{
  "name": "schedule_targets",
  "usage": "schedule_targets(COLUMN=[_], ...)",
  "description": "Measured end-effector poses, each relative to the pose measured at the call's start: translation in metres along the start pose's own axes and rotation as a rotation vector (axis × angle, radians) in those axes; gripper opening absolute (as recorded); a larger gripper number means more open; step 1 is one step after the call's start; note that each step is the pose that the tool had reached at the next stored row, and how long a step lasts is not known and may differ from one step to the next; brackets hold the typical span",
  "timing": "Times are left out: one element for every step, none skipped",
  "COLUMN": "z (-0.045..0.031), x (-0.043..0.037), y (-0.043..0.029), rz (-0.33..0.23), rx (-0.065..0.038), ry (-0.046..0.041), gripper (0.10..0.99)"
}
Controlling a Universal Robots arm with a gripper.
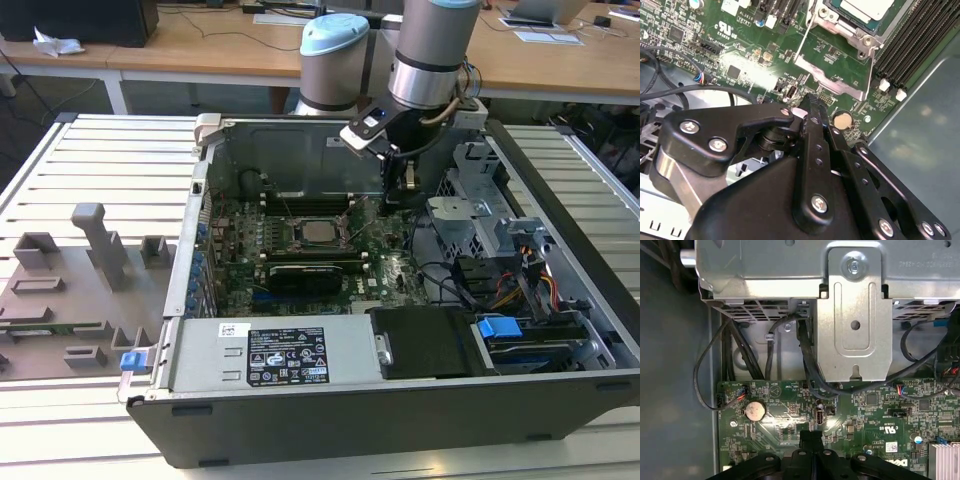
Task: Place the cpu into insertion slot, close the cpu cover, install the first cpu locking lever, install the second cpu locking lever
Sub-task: 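Close the cpu cover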
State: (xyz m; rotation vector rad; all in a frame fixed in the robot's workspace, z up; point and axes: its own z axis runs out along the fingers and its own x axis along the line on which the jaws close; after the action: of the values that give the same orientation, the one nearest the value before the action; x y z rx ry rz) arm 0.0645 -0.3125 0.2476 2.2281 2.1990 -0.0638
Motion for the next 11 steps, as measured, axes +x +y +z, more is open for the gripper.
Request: schedule_targets(z=[0.0006,0.0013,0.0016,0.0020,0.0024,0.0026,0.0028,0.0031,0.0034,0.0036,0.0037], x=[0.0000,0.0000,0.0000,0.0000,0.0001,0.0000,0.0000,0.0000,0.0000,0.0000,0.0000], y=[-0.0007,-0.0015,-0.0020,-0.0025,-0.0034,-0.0041,-0.0050,-0.0061,-0.0072,-0.0081,-0.0089], rz=[0.000,0.000,0.000,0.000,0.000,0.000,0.000,0.000,0.000,0.000,0.000], rx=[0.000,0.000,0.000,0.000,0.000,0.000,0.000,0.000,0.000,0.000,0.000], ry=[0.0001,0.0001,0.0000,0.0000,-0.0001,0.0000,0.0001,0.0001,0.0001,0.0001,0.0001], gripper=[0.106,0.106,0.106,0.106,0.106,0.106,0.106,0.106,0.106,0.106,0.106])
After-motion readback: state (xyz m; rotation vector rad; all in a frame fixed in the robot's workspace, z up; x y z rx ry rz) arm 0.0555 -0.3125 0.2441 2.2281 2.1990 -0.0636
